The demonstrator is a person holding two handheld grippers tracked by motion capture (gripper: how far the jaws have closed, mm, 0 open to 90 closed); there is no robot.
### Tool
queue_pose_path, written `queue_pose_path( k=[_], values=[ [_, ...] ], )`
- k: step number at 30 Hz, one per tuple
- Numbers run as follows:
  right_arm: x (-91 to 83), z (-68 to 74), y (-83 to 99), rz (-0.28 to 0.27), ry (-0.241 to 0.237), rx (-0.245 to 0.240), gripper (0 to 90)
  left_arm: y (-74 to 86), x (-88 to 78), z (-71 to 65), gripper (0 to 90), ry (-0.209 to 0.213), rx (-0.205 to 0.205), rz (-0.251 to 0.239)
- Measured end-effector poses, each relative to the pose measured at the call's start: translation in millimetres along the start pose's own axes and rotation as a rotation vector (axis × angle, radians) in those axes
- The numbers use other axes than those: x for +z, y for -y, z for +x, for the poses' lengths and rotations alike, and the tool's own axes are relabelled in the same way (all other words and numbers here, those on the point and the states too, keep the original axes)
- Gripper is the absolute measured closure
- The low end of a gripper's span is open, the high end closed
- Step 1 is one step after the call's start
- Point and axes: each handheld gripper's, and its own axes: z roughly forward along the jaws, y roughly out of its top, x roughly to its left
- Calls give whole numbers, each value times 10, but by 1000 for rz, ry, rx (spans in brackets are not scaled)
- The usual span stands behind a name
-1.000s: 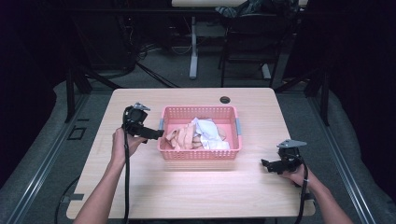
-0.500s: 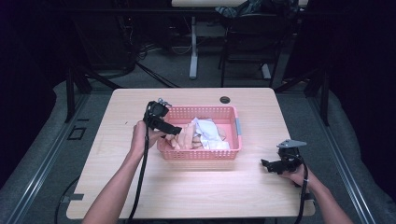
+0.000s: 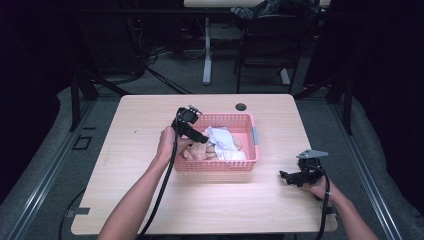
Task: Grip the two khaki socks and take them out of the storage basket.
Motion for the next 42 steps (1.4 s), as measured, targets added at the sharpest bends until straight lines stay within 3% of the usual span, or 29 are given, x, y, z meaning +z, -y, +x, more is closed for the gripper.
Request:
queue_pose_path(
  k=[6, 9, 16, 17, 18, 26, 33, 42],
  values=[
    [-1, -1, 0, 1, -3, -2, 0, -55, 118, -38, 298, 11, -4, 30],
    [-1, -1, 0, 1, -3, -2, 0, -83, 187, -70, 322, 6, 1, 49],
    [-1, -1, 0, 1, -4, -2, 0, -136, 293, -131, 554, 16, 6, 83],
    [-1, -1, 0, 1, -4, -2, 0, -138, 296, -141, 554, 14, 11, 85],
    [-1, 0, 1, 0, -2, -2, 0, -140, 284, -155, 654, 13, 16, 81],
    [-1, -1, 1, 1, -4, -3, 0, -129, 203, -122, 837, 24, 39, 50],
    [-1, -1, 1, 1, -4, -3, 0, -93, 133, -96, 880, 40, 42, 35],
    [-2, -1, 1, 1, -4, -3, 0, -54, -105, -22, 883, 43, 48, -30]
  ],
)
